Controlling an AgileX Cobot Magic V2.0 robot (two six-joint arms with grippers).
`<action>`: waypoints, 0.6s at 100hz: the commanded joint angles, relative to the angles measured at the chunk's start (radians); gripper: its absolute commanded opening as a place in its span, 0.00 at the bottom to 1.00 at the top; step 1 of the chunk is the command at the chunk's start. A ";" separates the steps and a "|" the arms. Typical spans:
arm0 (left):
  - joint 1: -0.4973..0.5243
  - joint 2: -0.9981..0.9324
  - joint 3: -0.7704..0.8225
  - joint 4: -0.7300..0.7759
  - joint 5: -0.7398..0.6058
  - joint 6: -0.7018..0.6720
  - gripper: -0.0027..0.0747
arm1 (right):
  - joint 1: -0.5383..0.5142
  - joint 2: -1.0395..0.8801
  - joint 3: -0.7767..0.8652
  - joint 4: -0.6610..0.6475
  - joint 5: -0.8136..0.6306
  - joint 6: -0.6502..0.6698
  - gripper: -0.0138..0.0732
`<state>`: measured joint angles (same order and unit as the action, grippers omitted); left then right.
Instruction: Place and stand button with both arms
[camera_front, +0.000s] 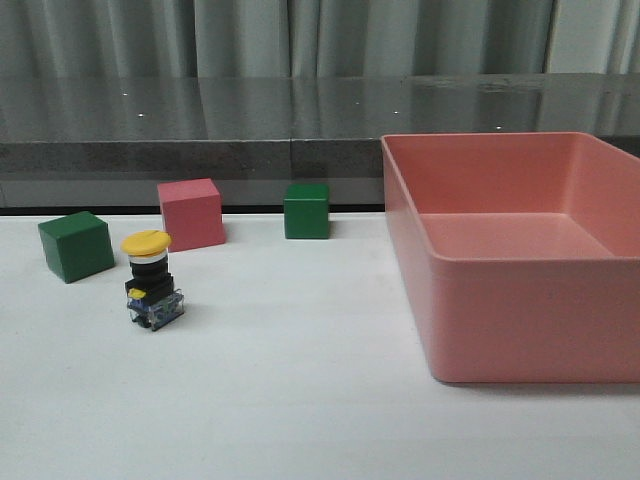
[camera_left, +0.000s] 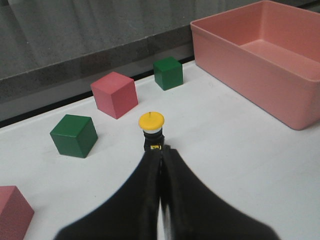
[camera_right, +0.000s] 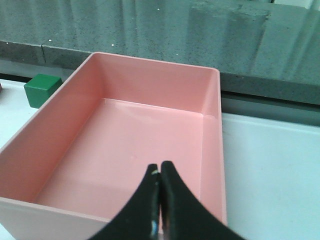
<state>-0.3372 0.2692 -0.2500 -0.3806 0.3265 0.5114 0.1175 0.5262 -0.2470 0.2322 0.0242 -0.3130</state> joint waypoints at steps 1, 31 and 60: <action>0.002 -0.002 -0.025 -0.029 -0.125 -0.010 0.01 | -0.006 -0.002 -0.026 0.002 -0.077 -0.002 0.03; 0.002 0.000 -0.025 -0.027 -0.155 -0.010 0.01 | -0.006 -0.002 -0.026 0.002 -0.077 -0.002 0.03; 0.054 -0.018 0.061 0.396 -0.192 -0.305 0.01 | -0.006 -0.002 -0.026 0.002 -0.077 -0.002 0.03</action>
<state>-0.3164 0.2573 -0.1850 -0.1428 0.2288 0.3776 0.1175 0.5262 -0.2470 0.2322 0.0242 -0.3130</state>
